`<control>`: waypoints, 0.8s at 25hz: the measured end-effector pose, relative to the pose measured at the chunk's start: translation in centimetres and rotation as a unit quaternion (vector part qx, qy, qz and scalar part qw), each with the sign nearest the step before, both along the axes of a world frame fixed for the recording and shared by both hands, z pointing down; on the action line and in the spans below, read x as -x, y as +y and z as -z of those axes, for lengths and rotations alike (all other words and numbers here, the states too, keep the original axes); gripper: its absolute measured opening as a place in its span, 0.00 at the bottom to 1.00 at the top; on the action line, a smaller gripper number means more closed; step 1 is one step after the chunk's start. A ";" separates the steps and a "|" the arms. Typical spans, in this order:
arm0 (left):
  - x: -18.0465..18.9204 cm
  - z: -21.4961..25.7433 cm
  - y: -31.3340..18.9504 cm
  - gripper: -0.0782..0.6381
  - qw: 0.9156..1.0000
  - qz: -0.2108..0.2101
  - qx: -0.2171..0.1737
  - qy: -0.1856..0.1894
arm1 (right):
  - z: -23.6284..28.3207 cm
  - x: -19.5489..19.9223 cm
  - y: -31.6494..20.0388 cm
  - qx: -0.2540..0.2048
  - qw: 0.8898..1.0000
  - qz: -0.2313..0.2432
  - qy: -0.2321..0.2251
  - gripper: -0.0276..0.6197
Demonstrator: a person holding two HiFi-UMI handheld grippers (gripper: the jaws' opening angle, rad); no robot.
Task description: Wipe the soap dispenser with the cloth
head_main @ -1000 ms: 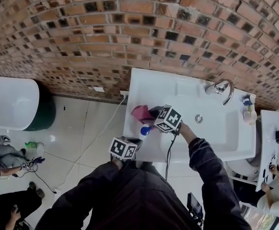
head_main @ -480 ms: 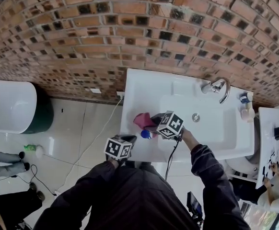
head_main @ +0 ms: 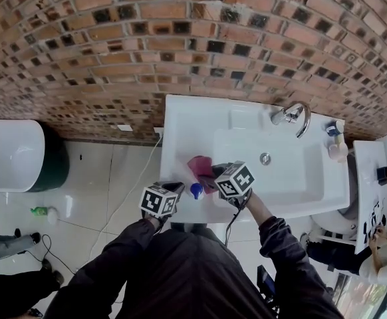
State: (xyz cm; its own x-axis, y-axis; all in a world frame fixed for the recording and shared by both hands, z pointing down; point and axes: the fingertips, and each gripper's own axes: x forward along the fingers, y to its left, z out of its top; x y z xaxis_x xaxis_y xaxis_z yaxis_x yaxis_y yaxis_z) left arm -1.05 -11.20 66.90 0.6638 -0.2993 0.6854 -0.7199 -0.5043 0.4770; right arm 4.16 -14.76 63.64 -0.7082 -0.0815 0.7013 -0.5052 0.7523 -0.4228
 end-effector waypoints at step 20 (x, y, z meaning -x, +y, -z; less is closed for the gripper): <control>-0.6 2.8 1.8 0.11 0.998 0.015 0.015 0.065 | -3.9 -0.1 3.3 0.203 0.968 -0.104 -0.109 0.17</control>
State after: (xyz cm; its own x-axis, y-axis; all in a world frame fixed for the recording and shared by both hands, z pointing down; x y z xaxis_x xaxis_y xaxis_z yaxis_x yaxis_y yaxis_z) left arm -0.49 -9.40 64.07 0.7387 -0.3012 0.6030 -0.6655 -0.4681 0.5814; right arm 4.29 -11.48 67.52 -0.8413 0.0125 0.5404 -0.4924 0.3945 -0.7758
